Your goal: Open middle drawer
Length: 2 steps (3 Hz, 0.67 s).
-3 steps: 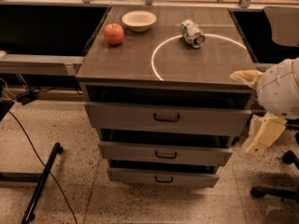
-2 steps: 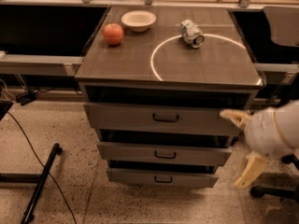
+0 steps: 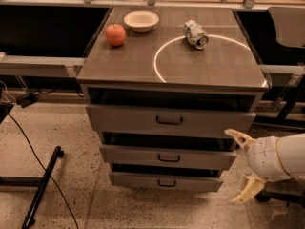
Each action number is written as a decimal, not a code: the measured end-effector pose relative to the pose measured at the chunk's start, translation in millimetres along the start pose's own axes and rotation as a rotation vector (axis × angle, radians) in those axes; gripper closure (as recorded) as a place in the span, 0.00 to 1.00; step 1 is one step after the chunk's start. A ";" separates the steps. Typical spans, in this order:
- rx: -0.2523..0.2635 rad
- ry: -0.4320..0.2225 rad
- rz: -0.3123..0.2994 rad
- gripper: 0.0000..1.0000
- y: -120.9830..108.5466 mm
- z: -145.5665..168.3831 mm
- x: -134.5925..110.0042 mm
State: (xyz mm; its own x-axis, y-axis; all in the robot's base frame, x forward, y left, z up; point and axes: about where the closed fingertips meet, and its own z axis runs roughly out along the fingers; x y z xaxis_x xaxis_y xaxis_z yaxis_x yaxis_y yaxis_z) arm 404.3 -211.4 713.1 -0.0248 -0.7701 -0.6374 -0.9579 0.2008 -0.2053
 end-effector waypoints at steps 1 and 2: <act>-0.071 0.017 -0.002 0.00 10.0 53.4 10.2; -0.198 0.005 -0.004 0.00 48.5 141.5 54.4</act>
Offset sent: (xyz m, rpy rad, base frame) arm -0.0195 0.0723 -0.2502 -0.0094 0.2274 0.2372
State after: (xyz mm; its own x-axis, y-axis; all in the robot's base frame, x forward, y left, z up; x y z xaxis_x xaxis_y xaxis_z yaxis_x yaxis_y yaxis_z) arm 397.0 -157.9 563.4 -0.0217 -0.7739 -0.6329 -0.9955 0.0749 -0.0575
